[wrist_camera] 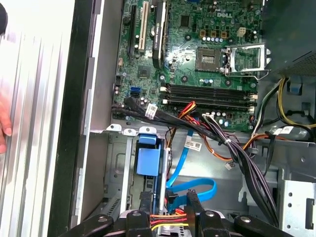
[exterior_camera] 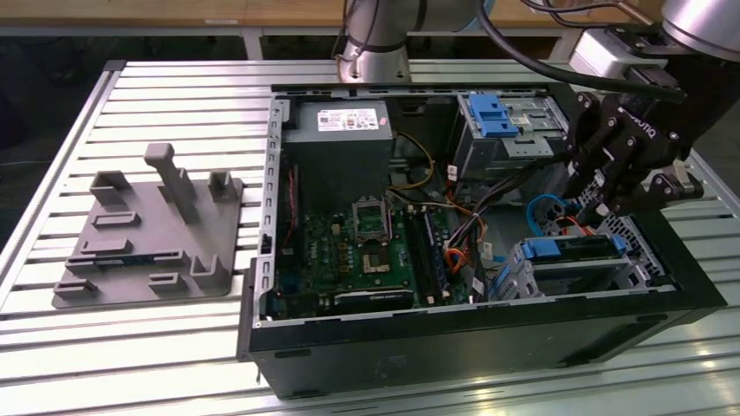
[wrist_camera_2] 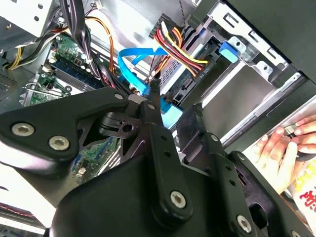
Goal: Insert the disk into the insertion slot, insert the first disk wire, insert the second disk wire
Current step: 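Insert the second disk wire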
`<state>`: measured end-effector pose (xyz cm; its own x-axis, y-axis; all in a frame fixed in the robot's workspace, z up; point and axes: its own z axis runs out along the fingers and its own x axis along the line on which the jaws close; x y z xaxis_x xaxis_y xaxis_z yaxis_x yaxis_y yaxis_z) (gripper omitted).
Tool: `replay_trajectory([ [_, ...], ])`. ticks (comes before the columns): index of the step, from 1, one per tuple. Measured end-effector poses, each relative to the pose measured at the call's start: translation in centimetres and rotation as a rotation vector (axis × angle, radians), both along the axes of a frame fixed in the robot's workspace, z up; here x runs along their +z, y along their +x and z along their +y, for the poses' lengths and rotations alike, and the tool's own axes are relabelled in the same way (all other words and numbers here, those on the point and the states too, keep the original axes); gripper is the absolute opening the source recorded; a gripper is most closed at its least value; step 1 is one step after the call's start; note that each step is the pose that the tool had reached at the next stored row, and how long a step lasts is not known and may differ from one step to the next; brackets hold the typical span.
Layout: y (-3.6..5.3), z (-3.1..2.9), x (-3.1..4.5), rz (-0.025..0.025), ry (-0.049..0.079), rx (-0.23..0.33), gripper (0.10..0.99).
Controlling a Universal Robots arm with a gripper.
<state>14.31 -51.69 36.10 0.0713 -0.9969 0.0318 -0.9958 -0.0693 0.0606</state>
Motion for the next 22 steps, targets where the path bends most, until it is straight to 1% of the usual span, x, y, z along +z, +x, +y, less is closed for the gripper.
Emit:
replay_trajectory([
  [3,0.02,0.00,0.00,0.0002,0.000,0.001,0.400],
  [4,0.03,-0.01,-0.01,0.0003,0.000,0.002,0.337],
  [5,0.03,0.00,-0.02,0.0005,0.000,0.002,0.337],
  [6,0.03,0.00,-0.04,0.0006,0.000,0.003,0.267],
  [17,-0.05,0.02,-0.15,0.0008,-0.001,0.007,0.267],
  [22,-0.21,0.26,-0.15,0.0009,-0.001,0.007,0.267],
])
